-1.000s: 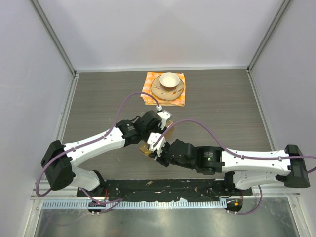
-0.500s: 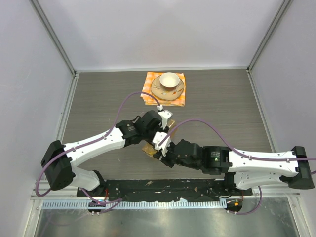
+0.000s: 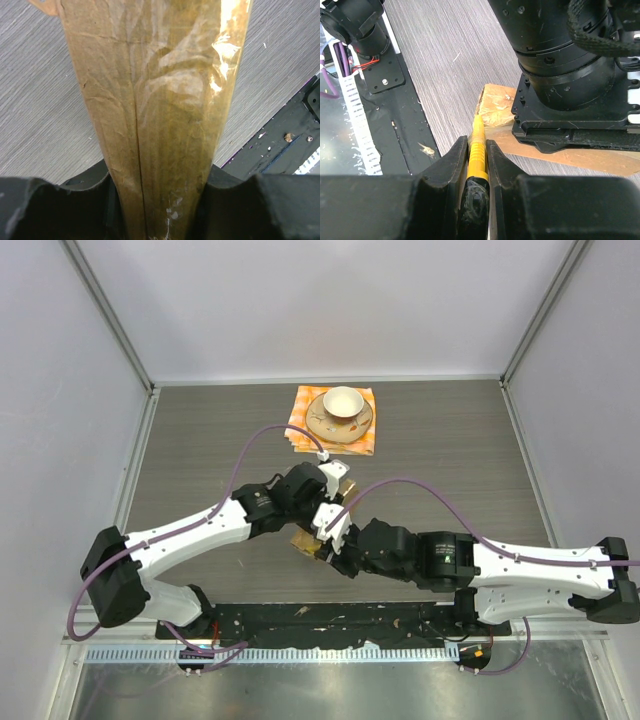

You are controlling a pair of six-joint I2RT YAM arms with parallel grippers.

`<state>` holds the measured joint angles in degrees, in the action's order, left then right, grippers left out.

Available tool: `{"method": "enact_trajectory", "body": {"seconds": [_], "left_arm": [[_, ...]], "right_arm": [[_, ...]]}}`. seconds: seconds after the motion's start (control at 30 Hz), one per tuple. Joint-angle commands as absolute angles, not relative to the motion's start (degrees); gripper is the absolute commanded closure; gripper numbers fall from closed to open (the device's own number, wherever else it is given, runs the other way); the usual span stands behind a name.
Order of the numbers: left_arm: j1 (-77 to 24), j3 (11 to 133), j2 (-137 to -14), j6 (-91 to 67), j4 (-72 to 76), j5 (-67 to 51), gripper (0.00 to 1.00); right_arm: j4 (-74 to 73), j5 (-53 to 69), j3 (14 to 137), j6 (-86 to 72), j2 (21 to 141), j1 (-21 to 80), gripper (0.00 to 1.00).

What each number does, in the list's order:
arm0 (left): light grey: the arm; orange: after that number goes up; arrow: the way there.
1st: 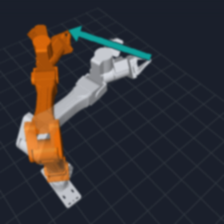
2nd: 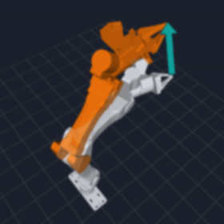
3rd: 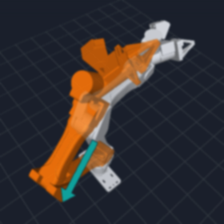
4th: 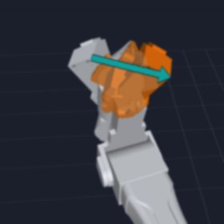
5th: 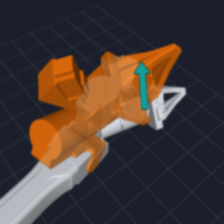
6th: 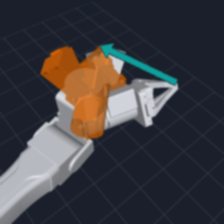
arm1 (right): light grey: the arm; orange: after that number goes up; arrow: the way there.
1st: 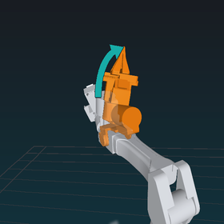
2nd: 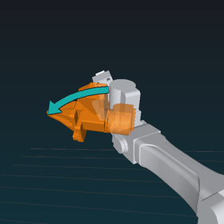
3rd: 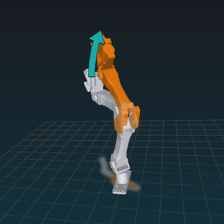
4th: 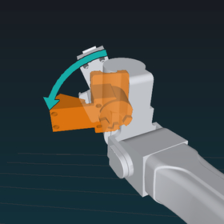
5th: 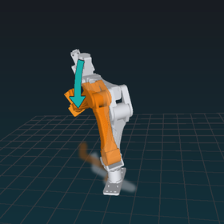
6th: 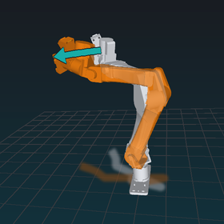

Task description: Unpack the express box

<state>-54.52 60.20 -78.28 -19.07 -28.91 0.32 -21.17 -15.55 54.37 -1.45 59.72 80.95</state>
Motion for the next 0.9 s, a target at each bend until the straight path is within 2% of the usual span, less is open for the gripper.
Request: {"method": "enact_trajectory", "body": {"seconds": [0.0, 0.43, 0.67, 0.73, 0.87], "left_arm": [[-52.82, 59.94, -75.76, -10.11, -36.65, 5.27, 1.00], [-52.73, 60.12, -74.45, -9.23, -36.65, 5.89, 1.00], [-52.82, 57.31, -71.81, -3.79, -36.47, 5.80, 1.00], [-52.91, 56.78, -70.41, -0.29, -37.35, 4.58, 1.00], [-53.70, 56.43, -67.69, 8.06, -37.45, 3.96, 1.00]], "right_arm": [[-38.66, -17.84, 57.13, -0.70, 57.48, 81.30, 0.99], [-47.64, -24.25, 63.97, -0.35, 56.08, 81.39, 0.99], [-41.50, -45.59, 63.55, -1.48, 51.16, 81.30, 0.99], [-38.43, -49.28, 60.83, -2.37, 50.19, 80.86, 0.99], [-28.94, -48.96, 56.87, -5.97, 48.44, 79.19, 0.99]]}}
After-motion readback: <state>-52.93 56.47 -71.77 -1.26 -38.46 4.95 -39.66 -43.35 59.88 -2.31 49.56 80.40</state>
